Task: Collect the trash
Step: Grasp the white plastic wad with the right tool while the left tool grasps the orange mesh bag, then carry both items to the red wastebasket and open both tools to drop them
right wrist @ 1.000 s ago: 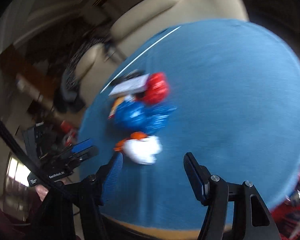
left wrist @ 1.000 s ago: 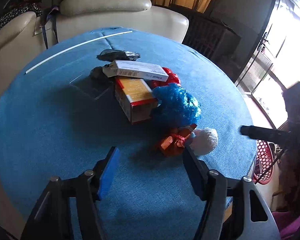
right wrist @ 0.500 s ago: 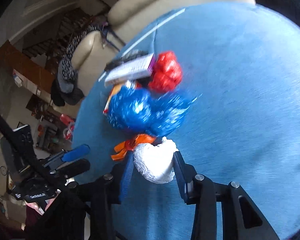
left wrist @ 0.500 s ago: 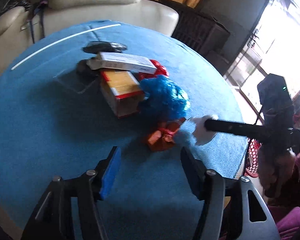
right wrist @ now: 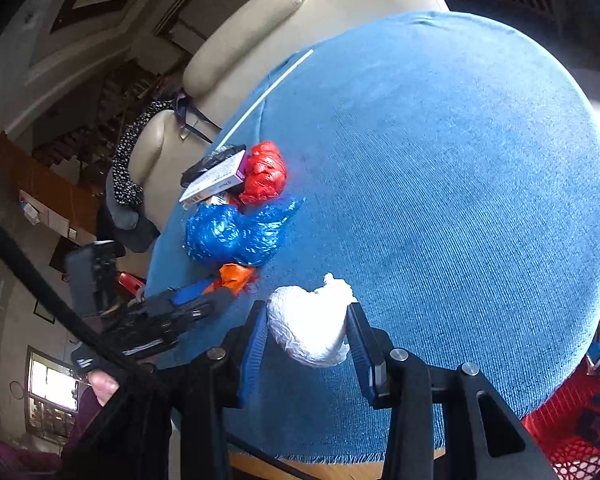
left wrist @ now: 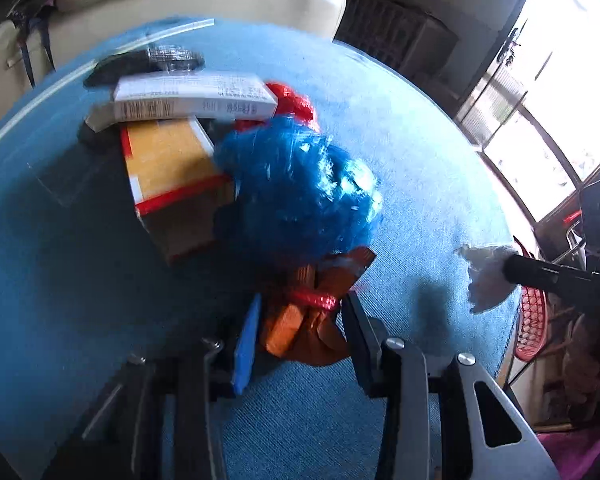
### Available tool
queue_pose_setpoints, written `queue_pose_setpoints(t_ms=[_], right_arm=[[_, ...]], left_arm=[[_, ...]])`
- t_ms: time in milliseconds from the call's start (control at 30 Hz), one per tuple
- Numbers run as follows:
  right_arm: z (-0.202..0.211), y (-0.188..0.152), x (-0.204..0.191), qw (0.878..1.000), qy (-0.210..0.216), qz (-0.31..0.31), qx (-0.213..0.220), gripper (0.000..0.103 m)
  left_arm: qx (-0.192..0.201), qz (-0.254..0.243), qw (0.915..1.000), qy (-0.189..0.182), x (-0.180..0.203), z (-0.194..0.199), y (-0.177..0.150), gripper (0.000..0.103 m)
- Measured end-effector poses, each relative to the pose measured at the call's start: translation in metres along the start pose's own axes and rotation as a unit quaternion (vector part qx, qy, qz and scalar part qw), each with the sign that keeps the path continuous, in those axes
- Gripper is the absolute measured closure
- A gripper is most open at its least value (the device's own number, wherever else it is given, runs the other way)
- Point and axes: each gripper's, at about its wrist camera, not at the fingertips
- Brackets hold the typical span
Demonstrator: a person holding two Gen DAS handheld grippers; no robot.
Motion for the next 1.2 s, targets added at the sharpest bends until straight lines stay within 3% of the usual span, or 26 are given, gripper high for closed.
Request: queue_pose_setpoints(t_ms=[267,633,833,1200], right_arm=[[0.0,-0.003,-0.008,1.0,0.01,0.014,0.01,0.061],[0.028,-0.005,-0.012,0.998,0.017,0.029,0.045,0.061],[0.046,-0.011,-0.013,0.997,0.018,0.034,0.061,0.061],[0.092,-0.022,-0.012,0.994,0.024,0.04,0.099,0.061]], left_arm=[[0.006,0.006,1.0,0.0,0.02,0.013,-0.018,0.068],[0.065,-0.04,0.9949,0.066,0.075,0.06,-0.008,0.068],[0.094,-0.063,0.9834,0.142,0.094,0.073,0.01,0.068],[0.114,-0.087,0.963,0.228,0.118,0.085,0.007,0.068]])
Point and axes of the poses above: each gripper's, at about its wrist camera, not at the fingertips, and z roughly against the way its jaws point, x to its right, y to its top, and after that the axes turned 2 degrees about -z, right-handed
